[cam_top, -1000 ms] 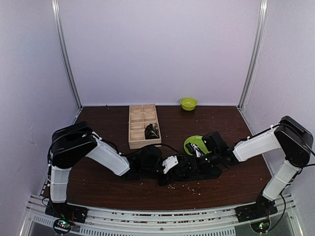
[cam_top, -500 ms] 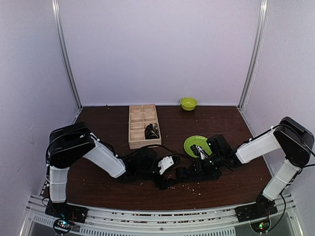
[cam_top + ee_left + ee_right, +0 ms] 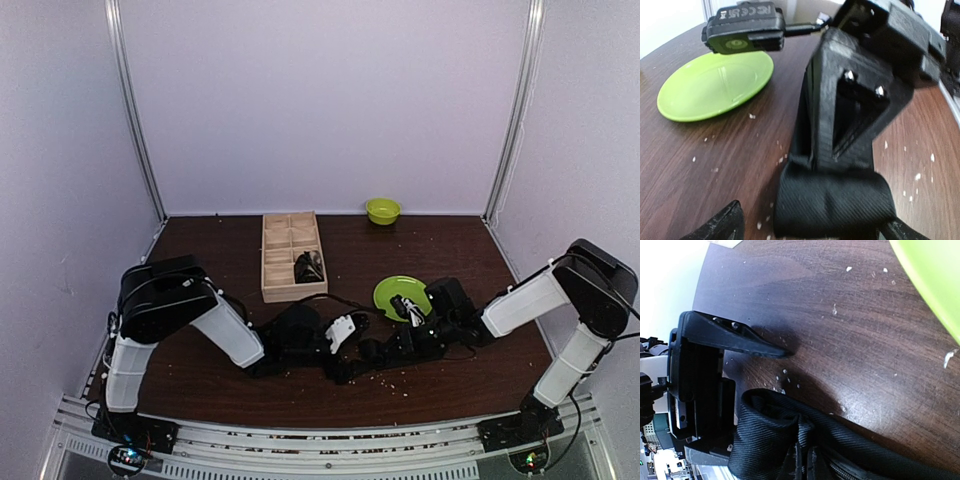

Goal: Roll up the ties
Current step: Roll the tie at the center of the board.

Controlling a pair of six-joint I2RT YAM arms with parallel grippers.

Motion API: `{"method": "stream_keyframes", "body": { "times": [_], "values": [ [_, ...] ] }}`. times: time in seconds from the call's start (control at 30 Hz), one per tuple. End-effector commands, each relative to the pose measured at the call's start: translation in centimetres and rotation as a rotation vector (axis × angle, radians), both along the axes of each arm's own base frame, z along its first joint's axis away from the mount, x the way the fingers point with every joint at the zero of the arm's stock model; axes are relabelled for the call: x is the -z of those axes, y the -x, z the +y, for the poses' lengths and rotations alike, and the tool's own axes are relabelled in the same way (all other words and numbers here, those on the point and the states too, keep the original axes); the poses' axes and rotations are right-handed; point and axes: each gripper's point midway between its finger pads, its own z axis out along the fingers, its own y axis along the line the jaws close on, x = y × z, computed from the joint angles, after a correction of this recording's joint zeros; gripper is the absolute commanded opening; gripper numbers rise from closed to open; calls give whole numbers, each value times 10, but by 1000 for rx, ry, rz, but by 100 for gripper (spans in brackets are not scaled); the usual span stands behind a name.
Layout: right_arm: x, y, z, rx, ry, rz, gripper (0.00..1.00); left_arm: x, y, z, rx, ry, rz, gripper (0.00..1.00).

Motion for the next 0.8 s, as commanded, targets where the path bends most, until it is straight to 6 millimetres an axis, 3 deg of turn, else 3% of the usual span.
{"method": "stream_keyframes", "body": {
  "times": [0.0, 0.2, 0.43, 0.53, 0.77],
  "values": [
    [42, 13, -29, 66, 150, 89, 0, -12, 2, -18, 4, 116, 49, 86],
    [39, 10, -29, 78, 149, 80, 0, -10, 11, -24, 50, 145, 121, 80],
    [39, 10, -31, 85, 155, 83, 0, -15, 11, -12, -3, 161, 160, 94],
    [37, 10, -31, 93, 149, 81, 0, -5, 7, -8, -41, 125, 176, 88],
    [29, 9, -25, 90, 102, 69, 0, 9, 5, -11, -34, 52, 150, 54]
  ]
}}
